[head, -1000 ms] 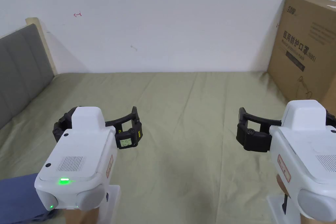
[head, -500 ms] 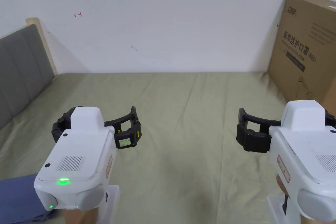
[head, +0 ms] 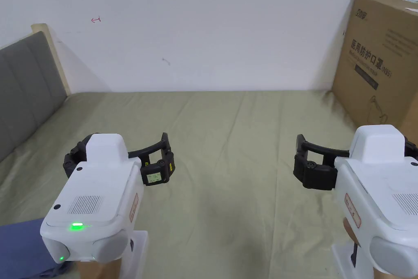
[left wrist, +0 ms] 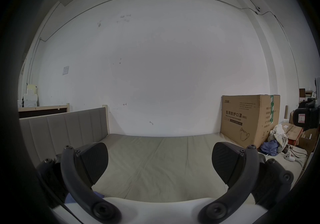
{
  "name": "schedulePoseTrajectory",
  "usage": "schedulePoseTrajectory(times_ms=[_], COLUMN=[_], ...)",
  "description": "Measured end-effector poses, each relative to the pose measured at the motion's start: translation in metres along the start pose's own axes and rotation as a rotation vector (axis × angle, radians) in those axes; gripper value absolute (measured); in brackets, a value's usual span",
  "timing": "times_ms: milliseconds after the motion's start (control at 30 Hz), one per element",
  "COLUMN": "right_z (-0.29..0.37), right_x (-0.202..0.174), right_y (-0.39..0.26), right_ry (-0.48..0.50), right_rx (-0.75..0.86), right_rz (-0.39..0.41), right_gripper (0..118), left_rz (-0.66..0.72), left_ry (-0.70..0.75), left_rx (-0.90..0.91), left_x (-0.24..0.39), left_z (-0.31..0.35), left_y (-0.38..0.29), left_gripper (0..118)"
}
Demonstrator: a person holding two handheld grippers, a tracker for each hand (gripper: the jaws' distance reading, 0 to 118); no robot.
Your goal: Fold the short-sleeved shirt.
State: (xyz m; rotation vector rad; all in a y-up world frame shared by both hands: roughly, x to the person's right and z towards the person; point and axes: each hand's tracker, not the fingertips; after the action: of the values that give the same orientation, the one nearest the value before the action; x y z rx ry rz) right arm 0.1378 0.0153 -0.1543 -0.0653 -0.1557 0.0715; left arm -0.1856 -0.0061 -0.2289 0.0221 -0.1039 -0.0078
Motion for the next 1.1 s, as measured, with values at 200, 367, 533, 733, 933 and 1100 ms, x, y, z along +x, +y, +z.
schedulePoseTrajectory(times_ms=[200,367,533,733,933,1100], right_z=[0.001,0.001,0.001,0.0,-0.006,-0.018], right_x=[0.0,0.0,-0.001,-0.001,-0.001,0.005], right_y=[0.0,0.0,0.0,0.002,0.007,0.017], right_ry=[0.0,0.0,0.003,0.001,-0.017,-0.076], right_rx=[0.001,-0.002,-0.002,-0.015,-0.095,-0.34], right_rz=[-0.001,0.002,0.006,-0.007,-0.099,-0.275], right_gripper=[118,118,118,118,118,118], left_rz=[-0.004,-0.007,0.001,-0.009,-0.01,-0.006], left_ry=[0.004,0.007,0.003,0.0,-0.005,-0.013], left_rx=[0.002,0.0,-0.003,-0.003,-0.004,-0.003], left_x=[0.0,-0.001,-0.002,-0.001,-0.001,-0.002], left_z=[0.001,0.002,0.002,0.003,0.005,0.006], left_y=[0.0,-0.001,-0.001,-0.001,-0.001,0.0], left_gripper=[118,118,118,118,118,118])
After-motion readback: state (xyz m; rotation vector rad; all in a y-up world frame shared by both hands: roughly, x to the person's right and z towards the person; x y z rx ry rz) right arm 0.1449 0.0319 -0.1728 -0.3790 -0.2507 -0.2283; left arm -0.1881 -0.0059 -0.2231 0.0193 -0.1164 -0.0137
